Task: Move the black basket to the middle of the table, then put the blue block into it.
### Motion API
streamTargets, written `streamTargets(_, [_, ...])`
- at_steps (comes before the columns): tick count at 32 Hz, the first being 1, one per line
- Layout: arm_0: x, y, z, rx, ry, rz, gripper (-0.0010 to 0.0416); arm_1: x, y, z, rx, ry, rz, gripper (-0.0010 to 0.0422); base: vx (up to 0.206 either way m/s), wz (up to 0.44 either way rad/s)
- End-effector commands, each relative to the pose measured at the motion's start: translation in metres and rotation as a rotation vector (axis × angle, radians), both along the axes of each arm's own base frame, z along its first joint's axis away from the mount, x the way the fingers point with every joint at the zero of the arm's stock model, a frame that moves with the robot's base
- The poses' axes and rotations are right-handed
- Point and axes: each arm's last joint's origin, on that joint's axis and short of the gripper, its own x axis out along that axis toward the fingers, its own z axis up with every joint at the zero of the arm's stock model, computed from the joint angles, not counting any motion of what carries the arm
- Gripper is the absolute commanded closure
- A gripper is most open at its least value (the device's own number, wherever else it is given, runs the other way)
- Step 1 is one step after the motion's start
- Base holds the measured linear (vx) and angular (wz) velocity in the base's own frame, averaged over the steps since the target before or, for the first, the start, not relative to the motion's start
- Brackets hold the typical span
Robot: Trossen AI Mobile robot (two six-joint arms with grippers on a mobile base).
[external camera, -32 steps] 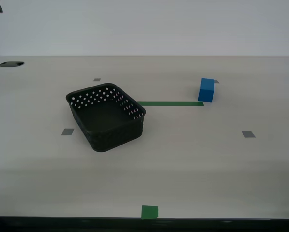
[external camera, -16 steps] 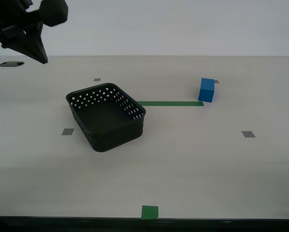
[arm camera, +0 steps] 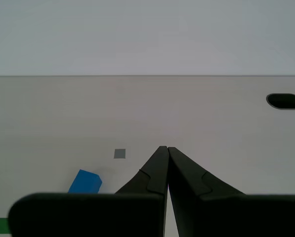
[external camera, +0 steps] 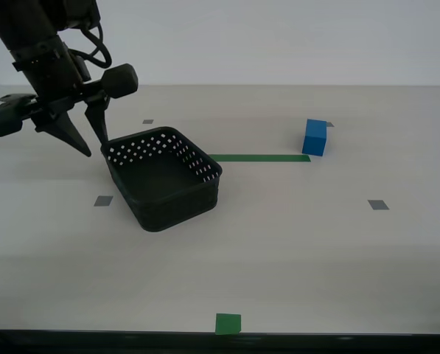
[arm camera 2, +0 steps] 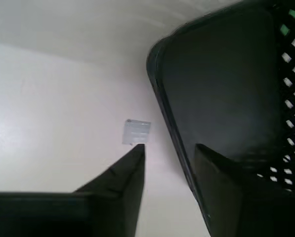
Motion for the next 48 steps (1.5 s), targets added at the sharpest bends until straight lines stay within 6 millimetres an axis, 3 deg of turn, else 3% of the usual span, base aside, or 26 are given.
streamTargets(1, [0.000,0.000,0.000,-0.006,-0.003,0.005,0.0406,0.003,-0.001,-0.006,0.012,0.004,0.023,0.0224,0.000,0.000])
streamTargets(4, [0.000,0.000,0.000,-0.007,-0.003,0.007,0.0406,0.007,-0.002,-0.015,0.044,0.002,0.036,0.0144,0.000,0.000])
streamTargets(7, [0.000,0.001,0.000,-0.007,-0.004,0.007,0.0405,0.010,-0.004,-0.028,0.052,0.033,0.034,0.0105,0.000,0.000])
streamTargets(16, [0.000,0.001,0.000,-0.013,-0.003,0.011,0.0406,0.016,-0.018,-0.066,0.057,0.091,0.040,0.0100,0.000,0.000])
streamTargets(21, [0.000,0.001,0.000,-0.013,-0.003,0.011,0.0406,0.014,-0.028,-0.068,0.049,0.085,0.007,0.0173,0.000,0.000])
streamTargets(24, [0.000,0.001,0.000,-0.013,-0.003,0.011,0.0406,0.015,-0.034,-0.066,0.043,0.069,-0.012,0.0260,0.000,0.000])
streamTargets(27, [0.000,0.001,0.000,-0.013,-0.004,0.011,0.0406,0.018,-0.039,-0.063,0.033,0.038,-0.040,0.0419,0.000,0.000])
streamTargets(34, [0.000,0.001,0.000,-0.013,-0.003,0.011,0.0406,0.035,-0.049,-0.046,-0.005,-0.011,-0.058,0.0413,0.000,0.000])
streamTargets(43, [0.000,0.001,0.000,-0.013,-0.002,0.011,0.0405,0.077,-0.074,0.012,-0.046,-0.199,-0.098,0.0413,0.000,0.000])
streamTargets(48, [0.000,0.001,0.000,-0.013,-0.003,0.011,0.0406,0.085,-0.078,0.019,-0.030,-0.232,-0.085,0.0413,0.000,0.000])
